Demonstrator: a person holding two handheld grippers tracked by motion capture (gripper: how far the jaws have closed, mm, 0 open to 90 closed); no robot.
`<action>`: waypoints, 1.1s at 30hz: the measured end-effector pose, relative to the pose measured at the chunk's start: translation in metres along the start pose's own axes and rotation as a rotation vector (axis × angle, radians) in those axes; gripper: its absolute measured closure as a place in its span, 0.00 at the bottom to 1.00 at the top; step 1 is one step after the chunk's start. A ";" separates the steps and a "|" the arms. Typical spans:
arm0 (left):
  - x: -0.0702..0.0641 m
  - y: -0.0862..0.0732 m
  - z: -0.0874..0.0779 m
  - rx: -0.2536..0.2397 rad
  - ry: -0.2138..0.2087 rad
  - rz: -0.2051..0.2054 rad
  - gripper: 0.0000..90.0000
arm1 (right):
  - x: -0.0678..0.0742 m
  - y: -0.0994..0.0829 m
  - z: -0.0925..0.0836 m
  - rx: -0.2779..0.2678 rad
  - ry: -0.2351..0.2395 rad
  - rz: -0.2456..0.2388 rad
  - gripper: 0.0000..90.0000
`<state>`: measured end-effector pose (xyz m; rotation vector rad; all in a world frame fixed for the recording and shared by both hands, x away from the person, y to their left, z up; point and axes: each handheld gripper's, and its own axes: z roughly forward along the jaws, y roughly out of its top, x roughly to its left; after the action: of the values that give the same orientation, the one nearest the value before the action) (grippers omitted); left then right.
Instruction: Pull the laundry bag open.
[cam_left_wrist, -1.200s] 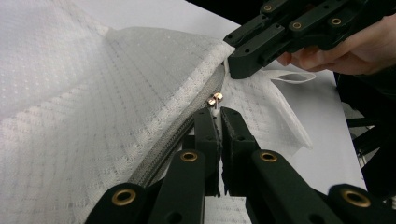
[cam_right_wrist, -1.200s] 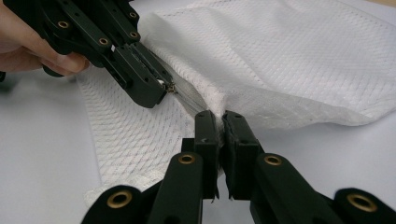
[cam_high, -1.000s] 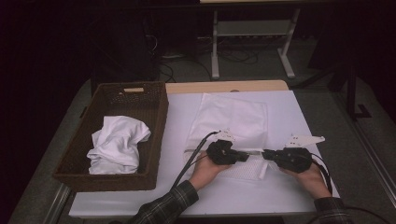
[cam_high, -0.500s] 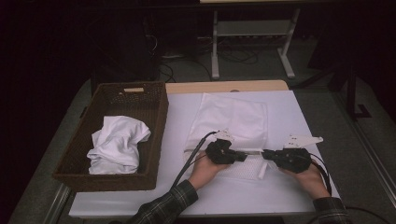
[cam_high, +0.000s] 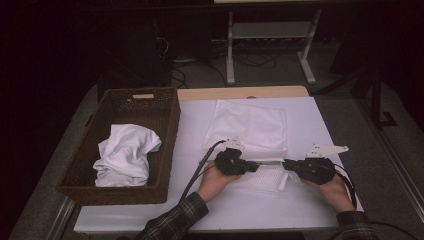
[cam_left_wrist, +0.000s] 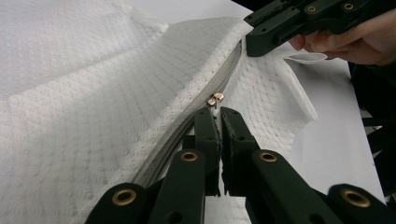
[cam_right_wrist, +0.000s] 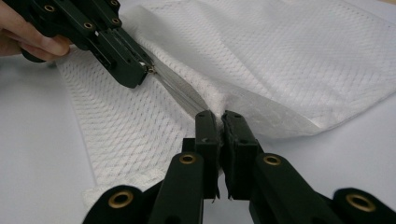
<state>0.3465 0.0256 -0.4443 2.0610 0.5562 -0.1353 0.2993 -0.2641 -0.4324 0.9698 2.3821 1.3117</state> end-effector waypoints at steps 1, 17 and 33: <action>0.000 0.000 0.000 0.000 0.000 0.000 0.96 | 0.000 0.000 0.000 0.000 0.000 0.000 0.94; 0.001 -0.007 -0.009 0.012 0.020 -0.009 0.96 | -0.003 -0.002 0.001 0.011 -0.016 0.004 0.94; 0.003 -0.013 -0.022 0.012 0.039 -0.048 0.96 | -0.006 -0.005 0.001 0.017 -0.028 0.020 0.94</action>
<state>0.3406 0.0505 -0.4439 2.0667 0.6308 -0.1271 0.3021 -0.2693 -0.4374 1.0122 2.3725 1.2789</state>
